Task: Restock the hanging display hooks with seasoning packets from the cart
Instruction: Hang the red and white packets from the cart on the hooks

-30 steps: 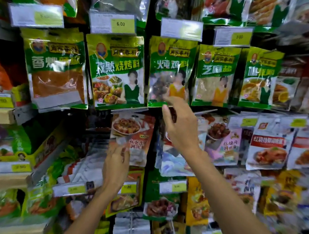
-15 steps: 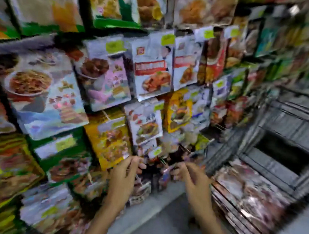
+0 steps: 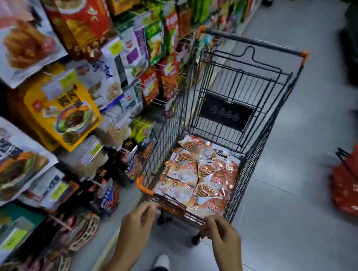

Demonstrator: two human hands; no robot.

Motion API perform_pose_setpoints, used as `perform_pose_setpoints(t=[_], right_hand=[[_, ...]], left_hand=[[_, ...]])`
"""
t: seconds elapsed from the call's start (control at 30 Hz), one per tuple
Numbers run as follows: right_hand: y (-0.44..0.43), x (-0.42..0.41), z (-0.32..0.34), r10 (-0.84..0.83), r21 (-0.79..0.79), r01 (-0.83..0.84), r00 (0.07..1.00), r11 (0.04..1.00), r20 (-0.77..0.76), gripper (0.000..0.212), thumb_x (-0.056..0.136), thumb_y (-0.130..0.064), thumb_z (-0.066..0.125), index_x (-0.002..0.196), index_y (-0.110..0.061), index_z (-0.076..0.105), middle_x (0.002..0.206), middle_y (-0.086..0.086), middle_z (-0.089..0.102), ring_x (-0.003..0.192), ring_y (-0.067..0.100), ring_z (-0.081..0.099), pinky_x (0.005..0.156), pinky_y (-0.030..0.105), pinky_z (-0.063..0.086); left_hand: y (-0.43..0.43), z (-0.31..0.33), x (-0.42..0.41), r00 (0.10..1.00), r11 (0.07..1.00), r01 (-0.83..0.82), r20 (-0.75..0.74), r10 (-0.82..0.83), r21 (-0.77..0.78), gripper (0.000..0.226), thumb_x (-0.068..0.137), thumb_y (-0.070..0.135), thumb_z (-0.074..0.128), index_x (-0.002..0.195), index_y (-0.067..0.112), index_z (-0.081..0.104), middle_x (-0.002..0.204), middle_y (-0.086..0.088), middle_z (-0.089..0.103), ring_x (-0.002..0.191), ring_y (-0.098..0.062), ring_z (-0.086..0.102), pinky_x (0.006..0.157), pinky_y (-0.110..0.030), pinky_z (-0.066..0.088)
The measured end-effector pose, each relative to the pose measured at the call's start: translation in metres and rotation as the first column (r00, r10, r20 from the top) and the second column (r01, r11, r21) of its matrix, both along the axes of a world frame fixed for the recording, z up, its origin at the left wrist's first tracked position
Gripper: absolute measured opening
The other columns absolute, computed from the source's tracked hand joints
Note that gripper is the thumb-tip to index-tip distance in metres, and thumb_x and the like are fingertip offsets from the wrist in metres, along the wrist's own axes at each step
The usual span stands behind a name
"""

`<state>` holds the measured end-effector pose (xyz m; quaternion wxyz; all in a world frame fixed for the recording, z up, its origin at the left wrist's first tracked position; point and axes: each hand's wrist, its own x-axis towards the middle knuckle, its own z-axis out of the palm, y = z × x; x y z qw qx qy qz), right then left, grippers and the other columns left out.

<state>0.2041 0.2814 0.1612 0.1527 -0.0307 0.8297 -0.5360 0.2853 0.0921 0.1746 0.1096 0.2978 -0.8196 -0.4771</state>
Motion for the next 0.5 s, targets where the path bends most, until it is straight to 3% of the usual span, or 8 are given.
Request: perform_pose_setpoints(t=[0.1,0.23,0.33,0.4,0.5], right_hand=[[-0.01,-0.033,-0.025,-0.114,0.029,0.112,0.991,0.993,0.065,0.021,0.094,-0.015,0.057,0.08,-0.023,0.07,0.07,-0.002,0.072,0.072,0.015,0.069,0.072,0.042,0.057],[-0.033,-0.084,-0.065,-0.231,0.088,0.221,0.964,0.971,0.134,0.023,0.095,-0.015,0.055,0.076,-0.019,0.067,0.067,-0.002,0.071,0.067,0.013,0.068,0.071,0.036,0.055],[-0.049,-0.124,-0.099,-0.284,0.134,0.264,0.944,0.955,0.169,0.024,0.097,-0.017,0.053,0.08,-0.01,0.07,0.071,0.002,0.07,0.07,0.019,0.066,0.071,0.034,0.051],[-0.058,-0.153,-0.125,-0.332,0.163,0.305,0.925,0.938,0.182,0.025,0.098,-0.018,0.051,0.084,-0.007,0.069,0.075,0.008,0.071,0.071,0.023,0.065,0.068,0.033,0.05],[-0.07,-0.196,-0.164,-0.386,0.226,0.343,0.904,0.912,0.186,0.02,0.099,-0.016,0.05,0.09,-0.008,0.066,0.079,0.007,0.068,0.07,0.022,0.062,0.056,0.026,0.045]], left_hand=[[-0.017,-0.026,-0.05,0.989,0.994,0.106,0.101,-0.109,0.034,0.019,0.097,0.024,0.049,0.103,0.021,0.067,0.089,0.009,0.071,0.083,-0.008,0.065,0.072,-0.027,0.053],[-0.041,-0.065,-0.117,0.961,0.977,0.211,0.182,-0.209,0.012,0.023,0.098,0.025,0.048,0.107,0.015,0.067,0.078,0.0,0.068,0.065,-0.012,0.06,0.052,-0.012,0.039],[-0.057,-0.094,-0.167,0.943,0.969,0.243,0.227,-0.244,0.033,0.021,0.099,0.022,0.047,0.106,0.014,0.065,0.066,0.005,0.06,0.056,-0.009,0.053,0.049,-0.016,0.038],[-0.067,-0.116,-0.197,0.922,0.962,0.269,0.274,-0.272,0.052,0.021,0.099,0.025,0.046,0.108,0.016,0.063,0.076,0.0,0.062,0.064,-0.015,0.056,0.057,-0.032,0.046],[-0.079,-0.152,-0.238,0.902,0.965,0.258,0.345,-0.259,0.049,0.024,0.1,0.023,0.045,0.114,0.012,0.061,0.099,-0.01,0.067,0.078,-0.023,0.06,0.066,-0.034,0.047]])
